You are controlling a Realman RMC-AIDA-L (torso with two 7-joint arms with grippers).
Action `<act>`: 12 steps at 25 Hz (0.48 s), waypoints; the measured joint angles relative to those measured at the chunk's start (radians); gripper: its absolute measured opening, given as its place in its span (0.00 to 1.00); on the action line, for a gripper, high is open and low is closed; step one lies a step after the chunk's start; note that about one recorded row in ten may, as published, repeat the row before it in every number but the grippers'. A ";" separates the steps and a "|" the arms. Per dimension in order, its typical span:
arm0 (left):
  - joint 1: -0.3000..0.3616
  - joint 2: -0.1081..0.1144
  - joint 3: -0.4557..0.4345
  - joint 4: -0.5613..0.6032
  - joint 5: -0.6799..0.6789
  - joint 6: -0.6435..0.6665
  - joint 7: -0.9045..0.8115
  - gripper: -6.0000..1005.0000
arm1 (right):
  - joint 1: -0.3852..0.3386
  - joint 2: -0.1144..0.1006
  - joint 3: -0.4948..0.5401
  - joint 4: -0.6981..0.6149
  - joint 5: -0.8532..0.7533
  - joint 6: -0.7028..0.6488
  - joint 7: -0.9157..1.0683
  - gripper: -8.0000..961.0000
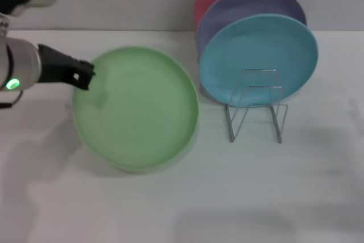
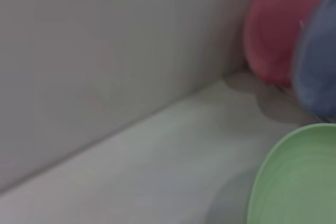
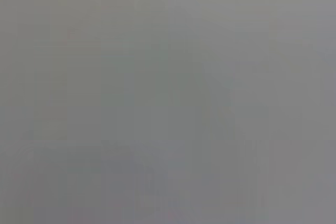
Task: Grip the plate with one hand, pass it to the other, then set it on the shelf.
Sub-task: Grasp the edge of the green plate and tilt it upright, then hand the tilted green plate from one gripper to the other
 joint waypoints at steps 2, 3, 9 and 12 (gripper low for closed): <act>0.007 0.000 -0.025 0.042 0.002 0.001 0.010 0.04 | -0.013 -0.006 -0.001 0.102 -0.032 0.059 0.092 0.86; 0.007 0.000 -0.025 0.042 0.002 0.001 0.010 0.04 | -0.013 -0.006 -0.001 0.102 -0.032 0.059 0.092 0.86; 0.025 -0.001 -0.030 0.066 0.005 0.054 0.016 0.04 | -0.056 -0.021 -0.001 0.785 -0.471 -0.391 0.557 0.86; 0.027 -0.001 -0.030 0.066 0.009 0.065 0.018 0.04 | 0.008 -0.019 -0.002 1.077 -0.851 -0.717 0.928 0.86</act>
